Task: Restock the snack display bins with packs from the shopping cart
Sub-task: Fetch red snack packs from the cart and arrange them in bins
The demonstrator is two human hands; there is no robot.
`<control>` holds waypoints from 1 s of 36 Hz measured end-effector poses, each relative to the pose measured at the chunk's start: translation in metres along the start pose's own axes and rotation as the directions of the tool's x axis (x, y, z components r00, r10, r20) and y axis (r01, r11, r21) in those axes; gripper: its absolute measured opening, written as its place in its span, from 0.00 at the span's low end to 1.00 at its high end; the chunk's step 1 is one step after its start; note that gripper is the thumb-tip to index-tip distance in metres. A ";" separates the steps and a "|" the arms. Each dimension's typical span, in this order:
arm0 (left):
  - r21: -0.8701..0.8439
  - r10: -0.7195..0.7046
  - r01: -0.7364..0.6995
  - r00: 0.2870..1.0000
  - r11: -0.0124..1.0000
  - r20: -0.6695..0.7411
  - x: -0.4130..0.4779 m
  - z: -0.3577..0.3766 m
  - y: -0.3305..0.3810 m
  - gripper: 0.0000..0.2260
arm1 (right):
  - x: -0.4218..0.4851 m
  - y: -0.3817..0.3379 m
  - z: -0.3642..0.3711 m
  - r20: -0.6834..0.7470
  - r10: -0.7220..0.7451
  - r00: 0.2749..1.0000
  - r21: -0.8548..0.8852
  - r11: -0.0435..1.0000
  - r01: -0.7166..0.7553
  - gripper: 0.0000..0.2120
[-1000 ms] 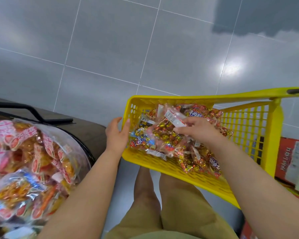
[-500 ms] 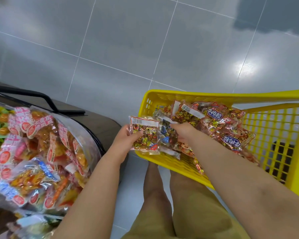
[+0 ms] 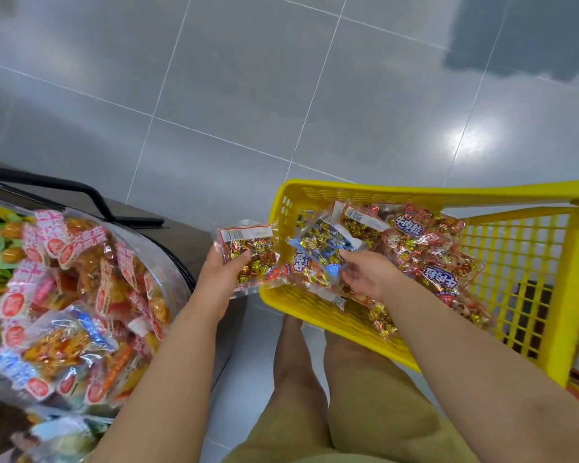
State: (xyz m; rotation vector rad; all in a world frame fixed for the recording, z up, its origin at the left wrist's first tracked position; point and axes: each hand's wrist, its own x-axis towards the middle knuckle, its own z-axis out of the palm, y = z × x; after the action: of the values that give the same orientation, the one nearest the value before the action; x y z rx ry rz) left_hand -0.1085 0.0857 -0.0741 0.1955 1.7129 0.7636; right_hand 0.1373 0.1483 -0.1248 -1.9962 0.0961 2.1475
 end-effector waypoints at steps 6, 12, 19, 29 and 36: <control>0.054 -0.014 0.011 0.998 0.998 0.067 0.006 0.016 0.007 0.13 | -0.021 -0.013 -0.029 0.226 -0.092 0.970 -0.158 0.979 0.129 0.09; 0.126 -0.048 0.035 0.994 0.991 0.097 0.008 0.037 0.010 0.15 | -0.040 -0.035 -0.045 0.439 -0.121 0.890 -0.101 0.978 0.183 0.10; -0.096 -0.193 0.217 0.958 0.971 0.214 0.000 0.066 0.015 0.15 | -0.049 -0.047 -0.026 0.637 -0.217 0.740 0.195 0.974 0.117 0.24; -0.199 -0.237 0.338 0.883 0.920 0.405 -0.009 0.069 0.037 0.27 | -0.043 -0.042 0.007 0.474 -0.191 0.860 -0.239 0.912 0.334 0.22; -0.177 -0.173 0.236 0.935 0.956 0.311 -0.029 0.054 0.037 0.32 | -0.076 -0.035 0.036 0.574 -0.174 0.800 -0.194 0.920 0.340 0.23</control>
State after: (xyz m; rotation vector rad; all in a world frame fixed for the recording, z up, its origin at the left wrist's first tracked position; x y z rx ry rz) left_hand -0.0603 0.1198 -0.0342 -0.0194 1.3367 0.7158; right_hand 0.1135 0.1809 -0.0433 -1.3136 -0.5816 2.5479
